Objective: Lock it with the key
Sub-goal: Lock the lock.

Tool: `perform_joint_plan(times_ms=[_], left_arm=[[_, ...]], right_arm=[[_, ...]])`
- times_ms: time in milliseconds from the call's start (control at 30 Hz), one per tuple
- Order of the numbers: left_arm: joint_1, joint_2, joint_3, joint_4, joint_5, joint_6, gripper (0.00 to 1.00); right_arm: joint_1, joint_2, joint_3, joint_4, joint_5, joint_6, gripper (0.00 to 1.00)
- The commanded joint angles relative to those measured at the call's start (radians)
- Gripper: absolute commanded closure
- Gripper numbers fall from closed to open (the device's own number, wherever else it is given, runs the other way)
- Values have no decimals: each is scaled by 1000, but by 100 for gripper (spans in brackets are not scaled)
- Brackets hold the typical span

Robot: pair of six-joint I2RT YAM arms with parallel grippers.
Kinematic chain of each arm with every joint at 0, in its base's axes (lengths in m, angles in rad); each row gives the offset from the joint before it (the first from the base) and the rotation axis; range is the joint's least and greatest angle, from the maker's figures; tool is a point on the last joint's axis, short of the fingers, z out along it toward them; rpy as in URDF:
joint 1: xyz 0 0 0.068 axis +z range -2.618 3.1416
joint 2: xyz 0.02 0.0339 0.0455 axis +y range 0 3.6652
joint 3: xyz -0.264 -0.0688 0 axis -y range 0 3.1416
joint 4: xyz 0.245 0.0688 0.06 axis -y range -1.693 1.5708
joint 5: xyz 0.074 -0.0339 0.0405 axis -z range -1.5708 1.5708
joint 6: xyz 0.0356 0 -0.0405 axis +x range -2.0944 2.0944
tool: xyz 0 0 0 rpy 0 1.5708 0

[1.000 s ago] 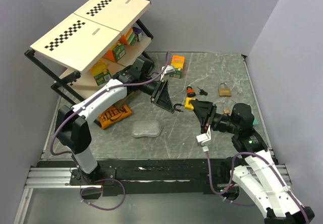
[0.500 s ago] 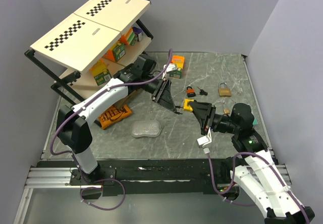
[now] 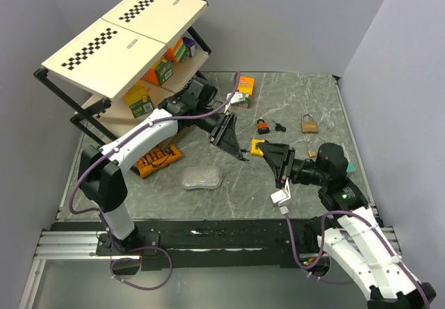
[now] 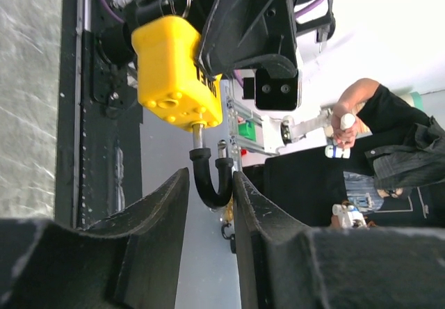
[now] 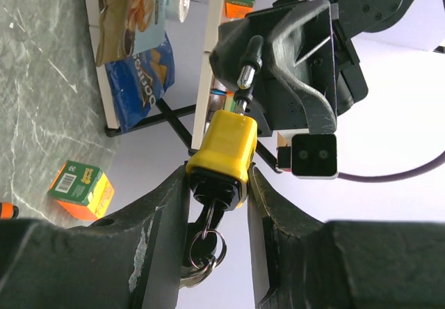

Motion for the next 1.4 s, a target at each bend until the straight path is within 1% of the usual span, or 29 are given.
perform_joint_plan(times_ms=[0,33,133,200,267,333,367,400,467,533,567,633,700,767,800,833,933,1067,1133,1233,1367], left_arm=[[-19,18,53,-137,0,125,65],[-18,17,52,-136,0,129,65],[-19,1,31,-89,3,97,72],[-18,-6,24,-63,7,85,80],[-18,-16,21,-47,12,76,87],[-18,-19,14,-24,15,62,86],[-19,-25,10,-17,15,56,80],[-18,-26,6,-9,12,50,77],[-18,-31,3,-3,3,50,71],[-16,-34,12,5,-16,48,68],[-13,-33,20,16,-17,47,67],[-9,-28,36,19,-13,42,69],[-7,-22,41,1,-7,56,76],[-3,-19,40,-18,1,68,80],[2,-19,38,-23,4,74,80],[7,-19,41,-32,7,82,80],[11,-14,50,-88,9,125,75],[11,-2,52,-113,13,137,66],[10,4,69,-160,9,178,64],[8,9,75,-181,-3,208,65],[5,1,61,-132,-16,183,69]], right_arm=[[17,-28,34,49,-10,-35,100],[18,-31,34,47,-10,-35,100],[26,-34,35,43,-5,-33,100],[29,-34,34,42,-2,-32,100],[31,-34,40,41,-5,-27,100],[32,-33,43,38,-11,-22,100],[32,-33,45,35,-14,-19,100],[34,-33,48,30,-17,-18,100],[35,-34,51,18,-20,-19,100],[34,-36,52,1,-24,-24,100],[35,-36,55,-5,-25,-22,100],[35,-36,63,-19,-30,-16,100],[35,-36,63,-20,-30,-15,100],[35,-37,57,-8,-27,-15,100],[34,-36,57,-10,-25,-13,100],[37,-34,63,-11,-24,-9,100],[35,-34,68,-14,-19,10,100],[37,-33,60,4,-16,21,100],[37,-28,63,4,-16,22,100],[37,-22,72,7,-13,36,100],[37,-16,74,9,-14,45,100]])
